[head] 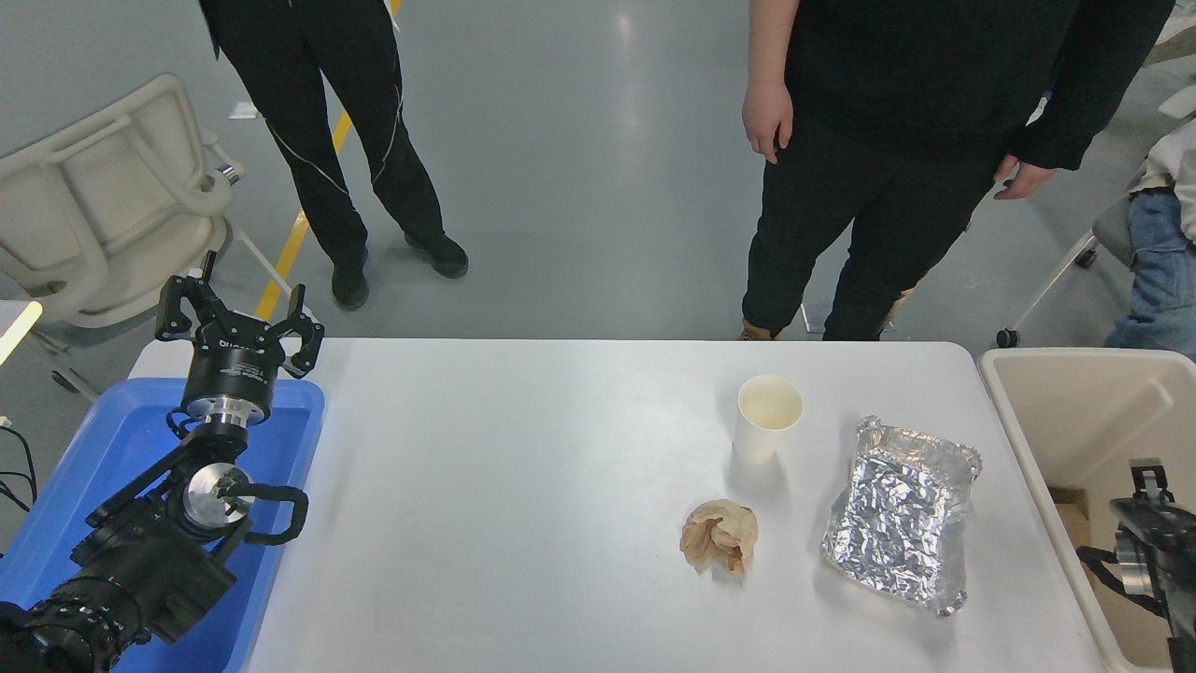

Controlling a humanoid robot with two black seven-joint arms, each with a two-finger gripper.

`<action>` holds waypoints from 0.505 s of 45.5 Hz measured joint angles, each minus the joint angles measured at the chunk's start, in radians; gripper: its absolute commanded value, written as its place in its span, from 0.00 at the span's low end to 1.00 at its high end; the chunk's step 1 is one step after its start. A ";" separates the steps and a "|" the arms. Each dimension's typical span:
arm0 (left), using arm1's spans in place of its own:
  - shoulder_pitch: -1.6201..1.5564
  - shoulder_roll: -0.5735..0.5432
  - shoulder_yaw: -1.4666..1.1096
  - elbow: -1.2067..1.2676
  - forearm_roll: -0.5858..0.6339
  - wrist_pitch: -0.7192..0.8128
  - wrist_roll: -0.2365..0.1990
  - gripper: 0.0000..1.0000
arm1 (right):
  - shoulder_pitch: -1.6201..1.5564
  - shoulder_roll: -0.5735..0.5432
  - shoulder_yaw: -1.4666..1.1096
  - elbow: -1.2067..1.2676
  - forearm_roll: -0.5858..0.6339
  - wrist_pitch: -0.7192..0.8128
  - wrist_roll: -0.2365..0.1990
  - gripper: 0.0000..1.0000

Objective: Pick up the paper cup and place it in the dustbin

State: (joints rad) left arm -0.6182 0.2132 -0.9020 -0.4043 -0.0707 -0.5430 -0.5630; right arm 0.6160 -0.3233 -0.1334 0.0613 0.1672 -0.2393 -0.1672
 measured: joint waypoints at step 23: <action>0.000 0.000 0.000 0.000 0.000 0.000 0.001 0.99 | -0.003 0.000 0.000 0.000 0.000 0.000 0.000 1.00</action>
State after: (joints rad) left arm -0.6182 0.2128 -0.9020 -0.4039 -0.0704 -0.5430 -0.5625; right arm 0.6135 -0.3235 -0.1334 0.0613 0.1672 -0.2393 -0.1672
